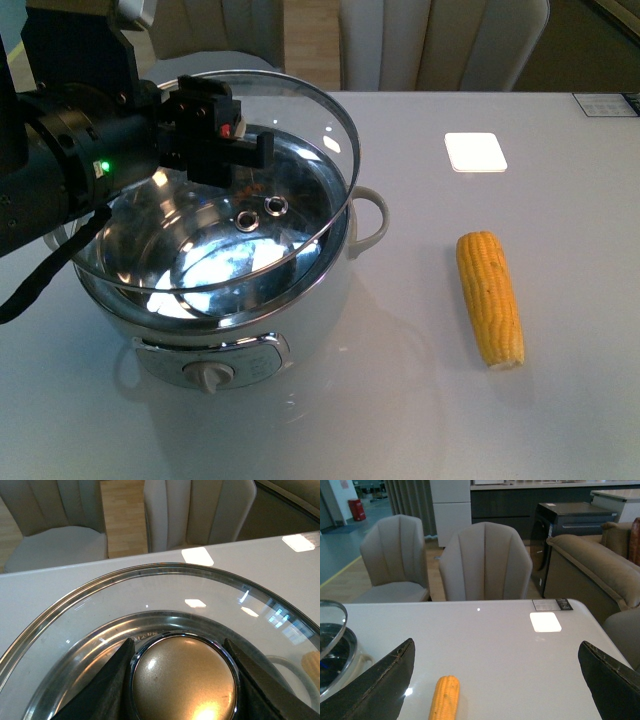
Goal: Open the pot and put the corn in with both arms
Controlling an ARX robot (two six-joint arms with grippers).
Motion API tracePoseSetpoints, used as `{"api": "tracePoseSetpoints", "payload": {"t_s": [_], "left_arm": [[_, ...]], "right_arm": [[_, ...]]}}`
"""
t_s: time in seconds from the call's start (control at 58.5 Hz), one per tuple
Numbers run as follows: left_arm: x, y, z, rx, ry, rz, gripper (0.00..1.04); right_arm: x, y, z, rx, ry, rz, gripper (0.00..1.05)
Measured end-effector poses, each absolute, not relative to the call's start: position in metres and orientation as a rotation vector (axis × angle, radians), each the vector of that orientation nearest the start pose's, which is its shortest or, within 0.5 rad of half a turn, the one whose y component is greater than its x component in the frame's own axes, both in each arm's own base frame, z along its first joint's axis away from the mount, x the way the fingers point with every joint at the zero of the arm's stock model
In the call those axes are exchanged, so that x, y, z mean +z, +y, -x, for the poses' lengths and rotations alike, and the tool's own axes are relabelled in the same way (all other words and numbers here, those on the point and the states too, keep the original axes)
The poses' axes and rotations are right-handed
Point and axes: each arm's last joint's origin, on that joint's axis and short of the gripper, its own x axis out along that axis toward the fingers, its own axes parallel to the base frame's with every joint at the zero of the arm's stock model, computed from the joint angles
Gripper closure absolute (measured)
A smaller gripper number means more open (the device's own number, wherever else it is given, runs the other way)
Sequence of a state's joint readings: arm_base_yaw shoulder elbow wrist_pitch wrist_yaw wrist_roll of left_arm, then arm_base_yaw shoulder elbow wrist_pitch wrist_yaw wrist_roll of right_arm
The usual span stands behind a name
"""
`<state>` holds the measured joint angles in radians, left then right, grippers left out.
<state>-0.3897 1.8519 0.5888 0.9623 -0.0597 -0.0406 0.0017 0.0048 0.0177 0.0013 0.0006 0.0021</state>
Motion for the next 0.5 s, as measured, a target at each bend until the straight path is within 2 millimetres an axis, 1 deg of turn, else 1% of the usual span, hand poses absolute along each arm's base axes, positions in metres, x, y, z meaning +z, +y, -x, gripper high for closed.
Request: {"api": "tracePoseSetpoints", "payload": {"t_s": [0.137, 0.239, 0.274, 0.359, 0.462, 0.496], "left_arm": [[0.129, -0.109, -0.296, -0.274, 0.256, -0.027, 0.61], [0.142, -0.094, -0.296, -0.220, 0.213, -0.025, 0.61], [0.145, -0.085, -0.294, -0.191, 0.200, -0.020, 0.61], [0.147, -0.065, -0.290, -0.129, 0.189, -0.012, 0.61], [0.141, -0.037, -0.284, -0.040, 0.197, -0.005, 0.61], [0.137, -0.024, -0.280, -0.004, 0.202, -0.006, 0.61]], "right_arm": [[0.169, 0.000, -0.097, 0.001, -0.014, -0.002, 0.09], [0.169, 0.000, -0.097, 0.001, -0.014, -0.002, 0.09], [0.169, 0.000, -0.097, 0.001, -0.014, -0.002, 0.09], [0.169, 0.000, -0.097, 0.001, -0.014, -0.002, 0.09], [0.169, 0.000, -0.097, 0.001, -0.014, -0.002, 0.09], [0.169, 0.000, -0.097, 0.001, -0.014, -0.002, 0.09]]}}
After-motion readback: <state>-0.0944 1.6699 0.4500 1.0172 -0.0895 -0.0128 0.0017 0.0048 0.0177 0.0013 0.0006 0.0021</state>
